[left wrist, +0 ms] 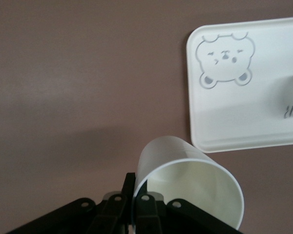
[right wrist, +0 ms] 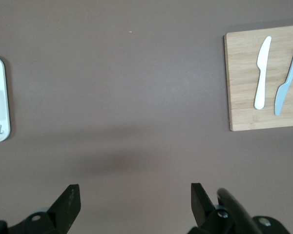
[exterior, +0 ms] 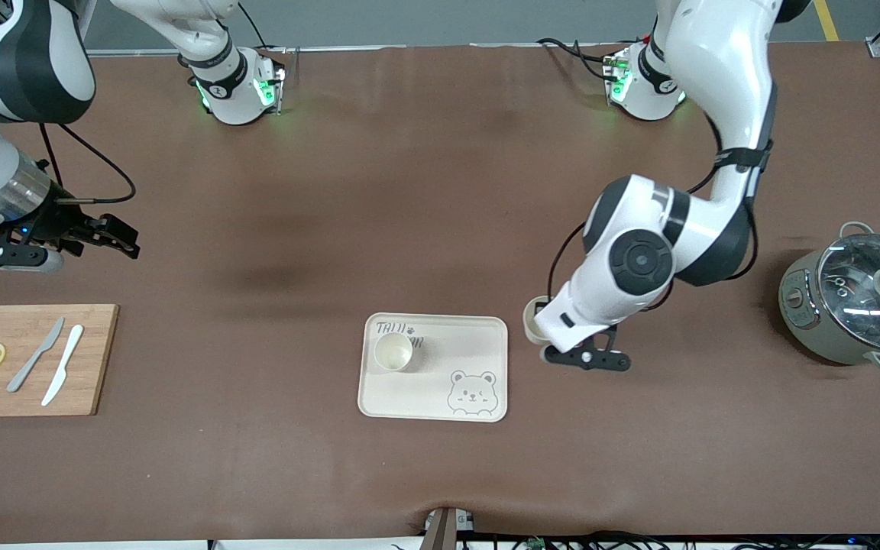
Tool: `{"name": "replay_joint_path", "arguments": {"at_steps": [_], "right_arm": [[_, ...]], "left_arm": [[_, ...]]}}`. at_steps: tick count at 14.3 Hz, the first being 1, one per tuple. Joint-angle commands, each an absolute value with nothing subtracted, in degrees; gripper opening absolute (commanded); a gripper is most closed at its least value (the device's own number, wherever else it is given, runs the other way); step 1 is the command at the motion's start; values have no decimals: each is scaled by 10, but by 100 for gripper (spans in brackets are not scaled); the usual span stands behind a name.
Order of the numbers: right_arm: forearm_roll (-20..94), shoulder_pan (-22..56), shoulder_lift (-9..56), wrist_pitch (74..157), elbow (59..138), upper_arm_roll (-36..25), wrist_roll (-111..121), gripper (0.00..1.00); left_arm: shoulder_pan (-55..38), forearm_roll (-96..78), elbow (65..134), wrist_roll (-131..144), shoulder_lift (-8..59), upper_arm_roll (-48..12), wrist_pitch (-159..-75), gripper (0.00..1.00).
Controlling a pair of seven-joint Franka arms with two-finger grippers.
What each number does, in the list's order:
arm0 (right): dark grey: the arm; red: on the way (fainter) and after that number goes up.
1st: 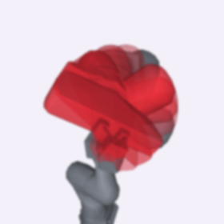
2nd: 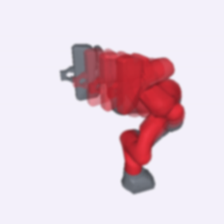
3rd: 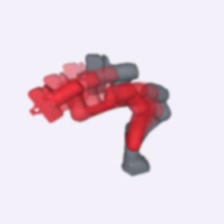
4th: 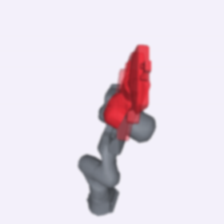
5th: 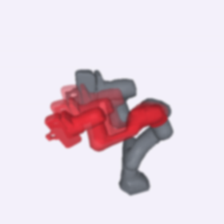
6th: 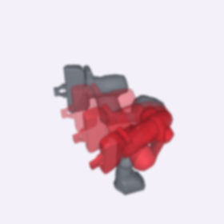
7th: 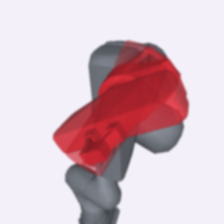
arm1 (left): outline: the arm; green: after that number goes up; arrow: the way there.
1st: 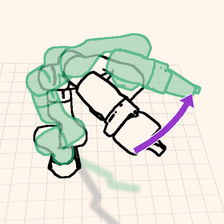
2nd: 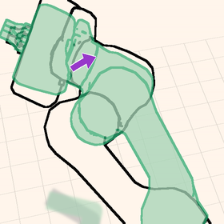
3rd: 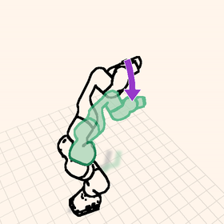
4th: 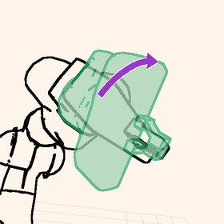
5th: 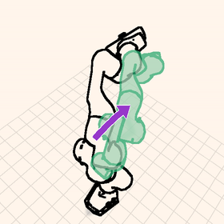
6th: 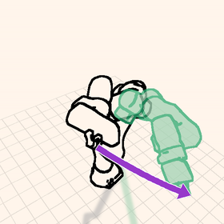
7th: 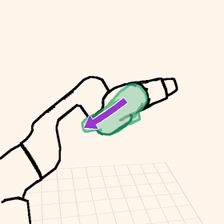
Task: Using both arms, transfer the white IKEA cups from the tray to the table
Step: 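Lift the cup with the left gripper while the right gripper reaches the tray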
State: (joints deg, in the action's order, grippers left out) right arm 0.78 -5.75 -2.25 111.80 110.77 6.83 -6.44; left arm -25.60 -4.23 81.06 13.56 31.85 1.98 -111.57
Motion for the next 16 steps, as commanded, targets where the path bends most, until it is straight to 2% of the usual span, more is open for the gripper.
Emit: {"name": "replay_joint_path", "arguments": {"at_steps": [1, 5, 9, 12, 16], "right_arm": [[14, -25, -22, 1119, 1098, 69, -129, 100], [16, 23, -17, 1121, 1078, 69, -243, 100], [15, 92, 27, 1127, 1036, 69, -374, 100], [10, 144, 82, 1136, 986, 69, -475, 100], [-5, 207, 154, 1195, 946, 68, -595, 100]], "left_arm": [[-239, -57, 965, 86, 216, 21, -1171, 0], [-203, -57, 1102, 21, 139, 18, -1249, 0], [-174, -82, 1220, -47, 90, 18, -1335, 0], [-142, -96, 1265, -108, 66, 18, -1347, 0], [-105, -96, 1297, -172, 49, 19, -1347, 0]]}}
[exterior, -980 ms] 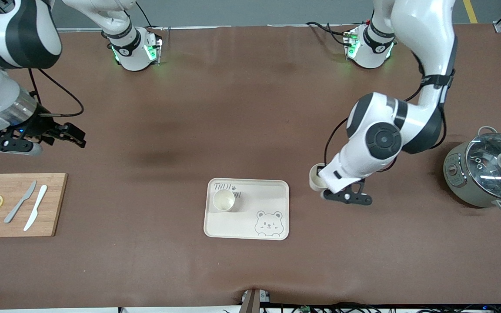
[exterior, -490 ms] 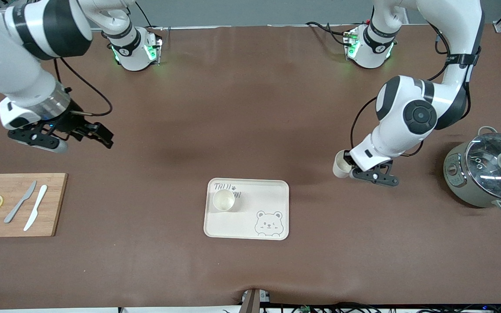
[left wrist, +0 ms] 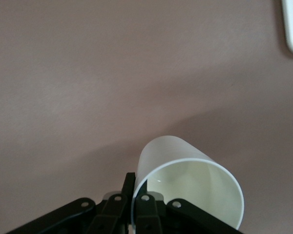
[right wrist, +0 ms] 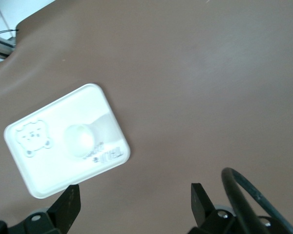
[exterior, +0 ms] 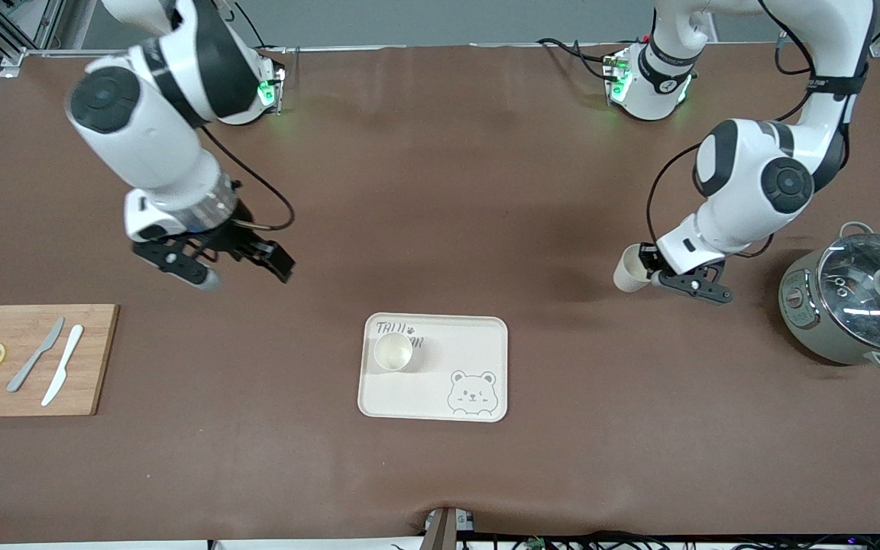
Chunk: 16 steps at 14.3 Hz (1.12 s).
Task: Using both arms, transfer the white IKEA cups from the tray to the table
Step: 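Lift the cup with the left gripper while the right gripper reaches the tray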
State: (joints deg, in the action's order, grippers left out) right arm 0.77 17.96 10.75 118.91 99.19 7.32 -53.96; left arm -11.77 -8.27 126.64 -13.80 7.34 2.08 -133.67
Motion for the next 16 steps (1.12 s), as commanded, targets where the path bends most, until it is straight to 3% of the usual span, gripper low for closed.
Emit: {"name": "replay_joint_path", "arguments": {"at_steps": [1, 5, 9, 16], "right_arm": [[-23, 217, 176, 1196, 927, 68, -618, 100], [-52, 250, 242, 1218, 887, 68, -670, 100], [-91, 267, 294, 1250, 868, 67, -712, 100], [-117, 276, 359, 1273, 830, 63, -713, 100]], "left_arm": [[-98, -96, 1303, -188, 51, 19, -1348, 0], [-72, -95, 1328, -222, 51, 20, -1364, 0], [-64, -90, 1371, -228, 55, 20, -1432, 0], [-36, -87, 1429, -273, 61, 20, -1501, 0]]}}
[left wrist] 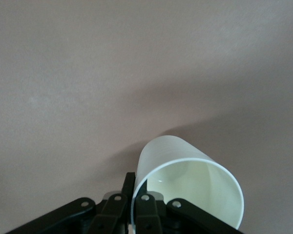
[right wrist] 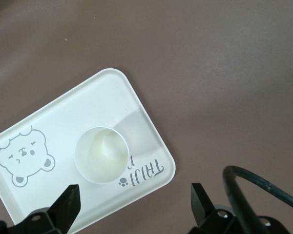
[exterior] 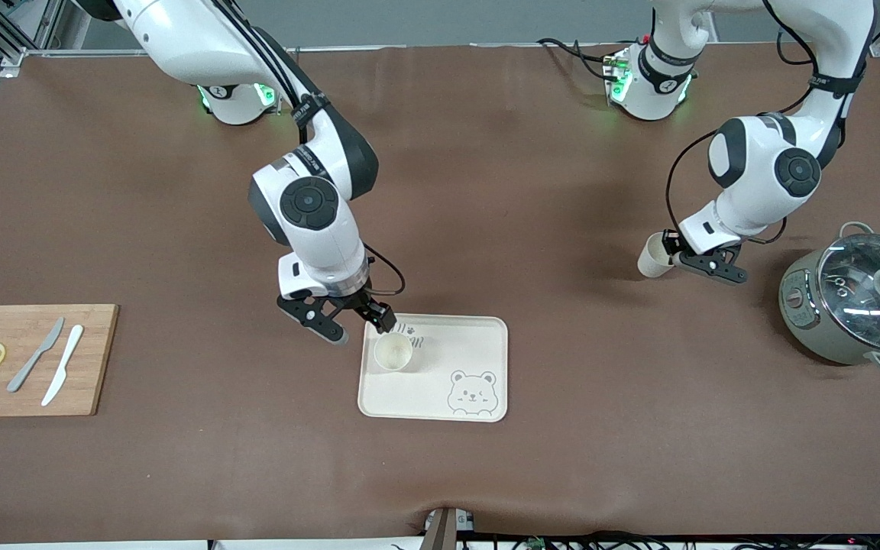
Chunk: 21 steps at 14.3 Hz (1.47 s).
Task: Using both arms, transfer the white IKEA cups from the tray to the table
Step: 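Grasp the second white cup with the right gripper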
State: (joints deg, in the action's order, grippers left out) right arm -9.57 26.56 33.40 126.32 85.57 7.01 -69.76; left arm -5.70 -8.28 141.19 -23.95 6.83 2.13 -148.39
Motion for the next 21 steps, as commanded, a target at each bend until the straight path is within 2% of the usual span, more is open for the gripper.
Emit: {"name": "replay_joint_path", "arguments": {"at_steps": [1, 4, 21], "right_arm": [[-118, 276, 366, 1285, 830, 62, -713, 100], [-128, 274, 378, 1297, 830, 62, -713, 100], [-149, 276, 431, 1357, 830, 47, -713, 100]], "left_arm": [[-26, -87, 1432, -288, 61, 20, -1501, 0], [-2, -87, 1433, -317, 61, 20, -1501, 0], [-1, -86, 1429, -330, 104, 21, -1521, 0]]}}
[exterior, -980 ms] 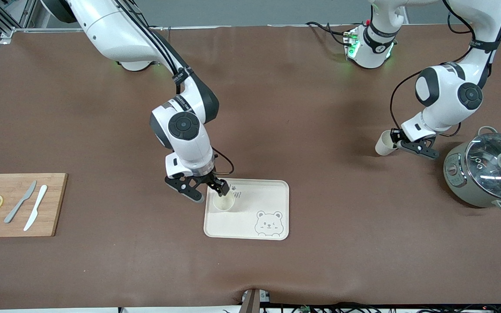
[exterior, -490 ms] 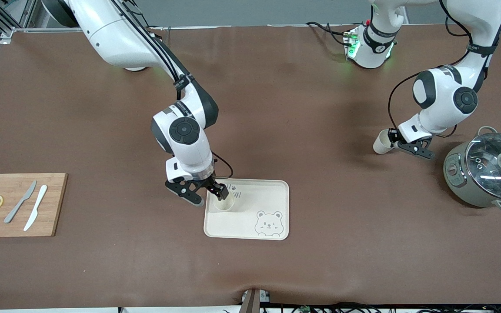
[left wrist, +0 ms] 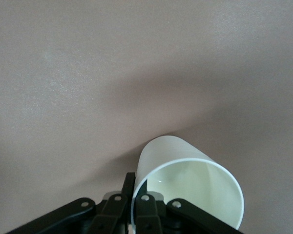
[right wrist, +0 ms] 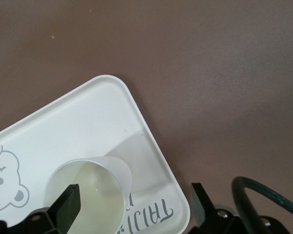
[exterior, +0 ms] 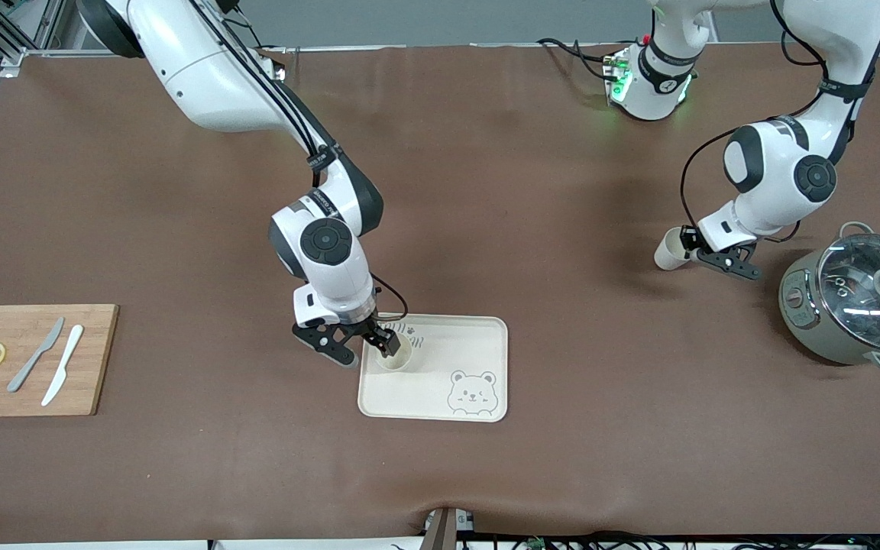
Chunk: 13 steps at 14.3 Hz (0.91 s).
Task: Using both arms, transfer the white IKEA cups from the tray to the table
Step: 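Grasp the second white cup with the right gripper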
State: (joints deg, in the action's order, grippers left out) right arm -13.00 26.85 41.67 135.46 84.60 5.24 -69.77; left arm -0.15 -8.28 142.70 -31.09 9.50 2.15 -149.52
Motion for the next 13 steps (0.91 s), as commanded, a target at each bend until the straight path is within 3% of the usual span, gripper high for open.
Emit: {"name": "replay_joint_path", "arguments": {"at_steps": [1, 3, 5, 9, 13], "right_arm": [[-150, 277, 432, 1361, 830, 47, -713, 100], [-150, 280, 439, 1363, 830, 47, -713, 100], [-150, 281, 445, 1369, 830, 47, -713, 100], [-156, 285, 455, 1381, 830, 47, -713, 100], [-163, 285, 458, 1383, 830, 46, -713, 100]], "left_arm": [[-1, -86, 1429, -337, 106, 21, -1526, 14], [-2, -86, 1430, -342, 105, 21, -1533, 41], [-2, -86, 1429, -342, 106, 21, -1535, 56], [-2, -85, 1428, -342, 105, 22, -1538, 65], [4, -76, 1429, -343, 100, 23, -1537, 66]]}}
